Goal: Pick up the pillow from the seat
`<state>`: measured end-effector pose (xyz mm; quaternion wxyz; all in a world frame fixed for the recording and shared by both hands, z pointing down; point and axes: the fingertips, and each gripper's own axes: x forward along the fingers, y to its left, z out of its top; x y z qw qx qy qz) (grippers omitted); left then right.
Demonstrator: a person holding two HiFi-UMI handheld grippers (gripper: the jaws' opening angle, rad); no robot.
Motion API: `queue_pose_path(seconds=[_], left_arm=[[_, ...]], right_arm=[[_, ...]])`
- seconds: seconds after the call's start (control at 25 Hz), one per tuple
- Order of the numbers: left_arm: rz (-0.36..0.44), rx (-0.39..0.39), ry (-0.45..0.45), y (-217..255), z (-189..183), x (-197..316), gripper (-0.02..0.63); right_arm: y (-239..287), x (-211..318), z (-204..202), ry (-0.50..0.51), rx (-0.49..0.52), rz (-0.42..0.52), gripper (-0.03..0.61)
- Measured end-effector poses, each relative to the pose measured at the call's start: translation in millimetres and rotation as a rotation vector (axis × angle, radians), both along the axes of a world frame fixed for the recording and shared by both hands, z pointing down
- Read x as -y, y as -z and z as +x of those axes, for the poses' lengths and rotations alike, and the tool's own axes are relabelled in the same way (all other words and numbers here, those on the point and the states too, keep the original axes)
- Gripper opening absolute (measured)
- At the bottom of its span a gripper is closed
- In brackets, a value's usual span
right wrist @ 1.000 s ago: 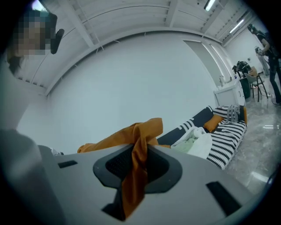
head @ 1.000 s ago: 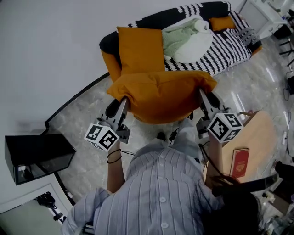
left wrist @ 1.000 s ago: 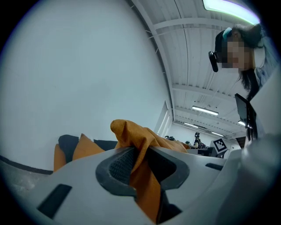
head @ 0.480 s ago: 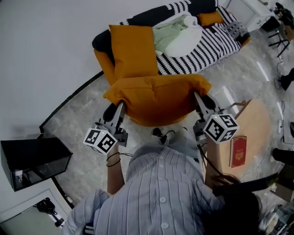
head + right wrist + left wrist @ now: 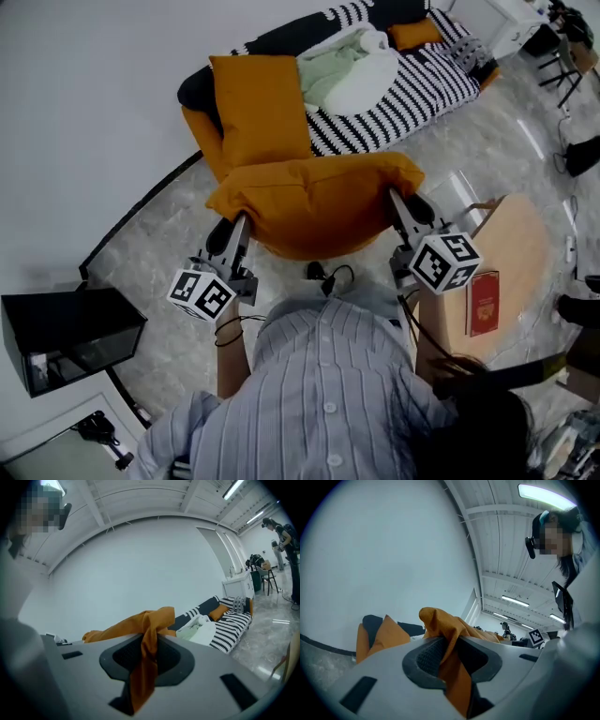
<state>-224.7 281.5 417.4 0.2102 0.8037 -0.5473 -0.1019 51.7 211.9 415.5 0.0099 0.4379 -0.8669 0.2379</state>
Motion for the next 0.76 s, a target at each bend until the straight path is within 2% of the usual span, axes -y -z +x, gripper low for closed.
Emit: queue_pose_path(seconds=[0.52,0.76], left_arm=[[-0.007,0.017,-0.022,-2,7,6,0.104],[0.017,0.008,-0.038,-3,16,10,0.103]], right_arm=[[-8,1,8,-0.033,-0.004,0.002,0.078],[-9,-1,20,-0.045,-0.010,-0.005,0.078]])
